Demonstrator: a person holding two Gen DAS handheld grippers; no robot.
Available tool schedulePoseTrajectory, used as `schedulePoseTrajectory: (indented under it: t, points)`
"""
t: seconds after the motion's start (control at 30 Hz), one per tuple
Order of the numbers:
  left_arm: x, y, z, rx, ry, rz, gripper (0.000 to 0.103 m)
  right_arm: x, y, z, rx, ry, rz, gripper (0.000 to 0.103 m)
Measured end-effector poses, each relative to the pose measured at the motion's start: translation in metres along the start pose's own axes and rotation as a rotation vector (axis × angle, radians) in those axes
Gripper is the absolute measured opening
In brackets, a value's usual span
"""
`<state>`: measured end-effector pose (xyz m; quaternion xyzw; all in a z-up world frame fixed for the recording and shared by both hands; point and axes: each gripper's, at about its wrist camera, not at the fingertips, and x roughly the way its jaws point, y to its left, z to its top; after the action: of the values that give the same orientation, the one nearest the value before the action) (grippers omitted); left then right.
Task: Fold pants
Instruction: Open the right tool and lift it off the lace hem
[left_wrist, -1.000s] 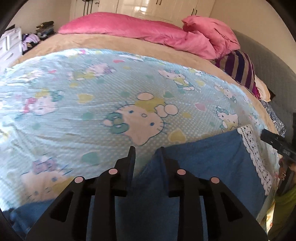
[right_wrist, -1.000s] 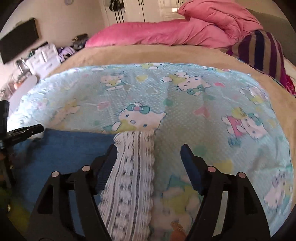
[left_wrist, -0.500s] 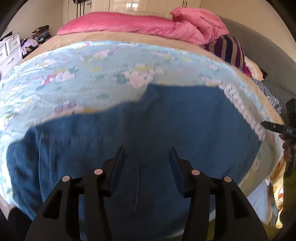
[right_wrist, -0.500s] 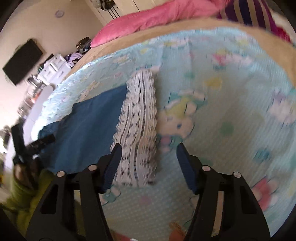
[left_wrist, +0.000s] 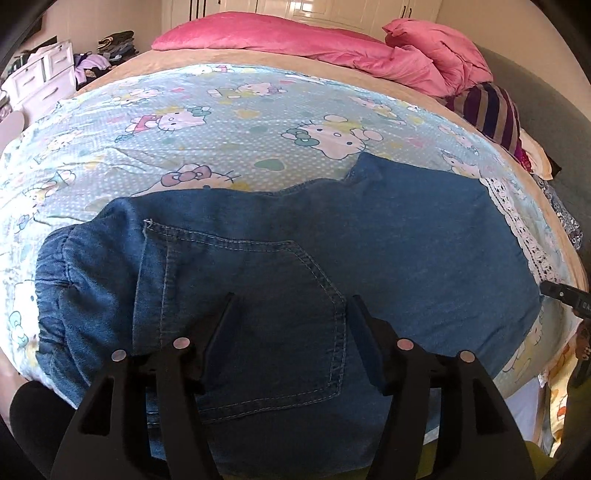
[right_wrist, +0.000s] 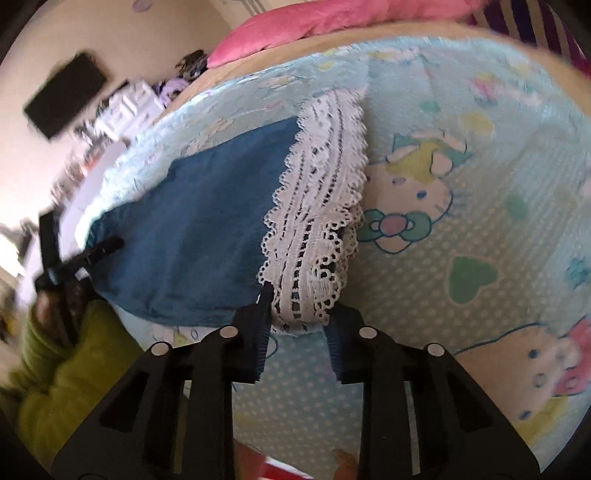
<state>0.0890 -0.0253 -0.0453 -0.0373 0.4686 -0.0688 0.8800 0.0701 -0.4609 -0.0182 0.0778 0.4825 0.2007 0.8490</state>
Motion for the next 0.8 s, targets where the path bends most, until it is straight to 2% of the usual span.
schedulePoseTrajectory:
  t: [0.07, 0.13, 0.27, 0.3, 0.4, 0.5, 0.53, 0.6, 0.7, 0.8]
  points:
    - [-0.001, 0.001, 0.000, -0.006, -0.004, 0.005, 0.059, -0.006, 0.002, -0.002, -0.027, 0.000, -0.045, 0.018]
    - [-0.001, 0.004, 0.001, -0.016, -0.006, 0.001, 0.059, -0.001, 0.005, -0.006, -0.075, 0.026, -0.129, 0.017]
    - [0.000, 0.003, 0.001, -0.012, -0.006, 0.005, 0.059, 0.004, -0.009, -0.009, -0.008, 0.038, -0.109, 0.019]
    - [0.000, 0.003, 0.000, -0.013, -0.007, 0.004, 0.059, 0.003, -0.008, -0.008, -0.012, 0.040, -0.118, 0.022]
    - [-0.004, 0.004, 0.000, -0.017, -0.020, 0.000, 0.060, -0.007, -0.007, -0.004, -0.024, 0.019, -0.164, 0.040]
    - [-0.012, 0.003, 0.001, -0.011, -0.037, 0.009, 0.067, -0.018, -0.005, 0.001, -0.035, -0.028, -0.205, 0.045]
    - [-0.015, 0.003, 0.001, -0.007, -0.041, 0.011, 0.069, -0.022, -0.002, 0.003, -0.046, -0.053, -0.219, 0.051]
    - [-0.022, 0.002, 0.001, -0.002, -0.051, 0.010, 0.075, -0.030, 0.003, 0.008, -0.055, -0.101, -0.213, 0.056]
    - [-0.033, 0.003, 0.000, -0.009, -0.068, -0.001, 0.076, -0.037, 0.016, 0.014, -0.086, -0.153, -0.203, 0.067]
    - [-0.045, 0.005, 0.000, -0.013, -0.085, -0.011, 0.076, -0.035, 0.031, 0.019, -0.137, -0.170, -0.182, 0.071]
